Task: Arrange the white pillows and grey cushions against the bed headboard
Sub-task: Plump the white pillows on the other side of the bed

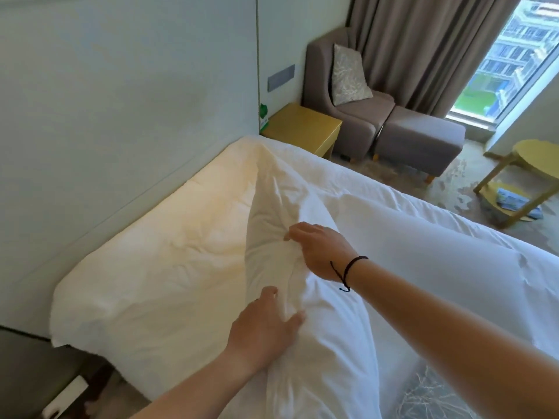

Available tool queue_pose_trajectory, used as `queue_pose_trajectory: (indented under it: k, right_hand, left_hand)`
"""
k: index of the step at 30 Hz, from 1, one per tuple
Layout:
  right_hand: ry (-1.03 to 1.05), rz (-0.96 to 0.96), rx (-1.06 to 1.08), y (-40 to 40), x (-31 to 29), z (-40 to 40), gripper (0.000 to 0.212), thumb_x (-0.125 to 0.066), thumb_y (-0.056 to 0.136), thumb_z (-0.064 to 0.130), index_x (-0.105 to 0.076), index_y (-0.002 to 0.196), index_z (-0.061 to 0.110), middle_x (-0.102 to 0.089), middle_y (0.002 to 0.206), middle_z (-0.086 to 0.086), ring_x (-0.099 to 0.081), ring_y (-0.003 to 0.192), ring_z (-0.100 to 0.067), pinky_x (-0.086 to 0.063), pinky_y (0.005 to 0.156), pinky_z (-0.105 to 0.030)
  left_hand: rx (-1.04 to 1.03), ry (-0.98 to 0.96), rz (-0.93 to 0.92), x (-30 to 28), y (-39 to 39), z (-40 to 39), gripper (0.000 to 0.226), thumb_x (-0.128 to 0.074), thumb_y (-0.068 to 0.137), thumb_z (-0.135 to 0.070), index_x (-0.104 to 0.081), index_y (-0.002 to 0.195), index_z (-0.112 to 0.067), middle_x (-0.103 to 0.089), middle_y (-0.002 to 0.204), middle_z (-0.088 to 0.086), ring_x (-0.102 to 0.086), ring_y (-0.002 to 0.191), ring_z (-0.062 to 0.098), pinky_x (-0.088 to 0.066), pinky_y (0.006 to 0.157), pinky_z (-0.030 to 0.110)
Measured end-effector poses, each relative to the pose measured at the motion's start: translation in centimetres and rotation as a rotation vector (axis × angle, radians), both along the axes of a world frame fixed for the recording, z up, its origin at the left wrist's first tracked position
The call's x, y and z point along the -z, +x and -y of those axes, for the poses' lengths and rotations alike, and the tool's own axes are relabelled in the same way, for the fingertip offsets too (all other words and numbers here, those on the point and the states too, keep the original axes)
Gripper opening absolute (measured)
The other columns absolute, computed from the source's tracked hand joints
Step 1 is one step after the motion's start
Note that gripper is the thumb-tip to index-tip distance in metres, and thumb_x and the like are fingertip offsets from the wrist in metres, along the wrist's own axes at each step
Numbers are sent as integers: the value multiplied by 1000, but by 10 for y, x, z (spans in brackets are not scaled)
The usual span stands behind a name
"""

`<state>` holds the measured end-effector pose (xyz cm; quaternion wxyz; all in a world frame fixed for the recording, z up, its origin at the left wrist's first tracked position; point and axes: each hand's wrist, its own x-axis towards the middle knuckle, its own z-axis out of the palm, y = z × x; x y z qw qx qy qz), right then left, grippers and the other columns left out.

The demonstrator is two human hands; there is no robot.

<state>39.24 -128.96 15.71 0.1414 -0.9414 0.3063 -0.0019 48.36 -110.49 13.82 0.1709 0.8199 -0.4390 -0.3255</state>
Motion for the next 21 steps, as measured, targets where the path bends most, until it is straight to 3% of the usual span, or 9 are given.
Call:
queue_pose_trajectory:
  k: [2,4,6,8,11,15,18,21]
  right_hand:
    - [-108,-203,-299,4,-4,0,57,-46,89,5,-46,135,37,-34,154,11,-30,141,-18,-25,114,-37]
    - [-120,-383,-466,12,-2,-2,48,-51,93,15,-47,137,35,-38,152,11,-22,145,-18,-18,118,-38]
    - [1,-443,-461,16,-2,-7,43,-46,94,14,-53,132,35,-54,136,12,-34,135,-21,-30,112,-36]
    - [180,-369,-367,14,-4,-8,48,-41,91,6,-59,125,36,-62,122,12,-40,128,-20,-41,102,-35]
    - [254,-402,-376,6,-6,-6,62,-42,79,5,-52,129,41,-60,122,14,-37,129,-21,-37,108,-39]
    - [-32,-556,-603,-3,12,-20,73,-65,80,31,-33,146,36,-48,138,8,-37,135,-13,-7,121,-41]
    - [-191,-467,-578,-10,30,-34,64,-69,81,32,-44,139,30,-53,136,7,-40,134,-13,-11,119,-41]
    - [-283,-396,-493,-17,41,-47,32,-64,81,19,-61,112,25,-63,113,5,-53,119,-18,-15,117,-39]
  left_hand:
    - [-13,50,19,-3,-5,-12,68,-44,69,-80,-51,113,-29,-65,104,-11,-63,96,18,-50,80,36]
    - [-35,81,46,-5,-12,-25,60,-40,66,-83,-51,88,-28,-62,84,-11,-60,80,14,-47,69,34]
    - [-50,112,76,-4,-16,-37,58,-41,66,-83,-47,77,-26,-58,78,-11,-57,75,14,-42,65,34]
    - [-77,118,88,-2,-18,-48,56,-43,69,-81,-44,71,-25,-55,74,-10,-54,71,15,-39,62,33]
    - [-141,119,61,3,-17,-57,52,-49,73,-74,-42,66,-23,-52,68,-9,-52,66,15,-37,58,31]
    - [-173,110,50,14,-23,-62,43,-48,79,-62,-42,63,-22,-58,71,-2,-57,73,22,-44,64,33]
    - [-141,52,54,23,-25,-60,39,-45,88,-52,-42,64,-21,-57,72,-1,-61,80,27,-50,70,36]
    - [-136,9,23,33,-27,-56,37,-46,89,-45,-40,63,-19,-52,68,-1,-60,79,31,-42,63,35]
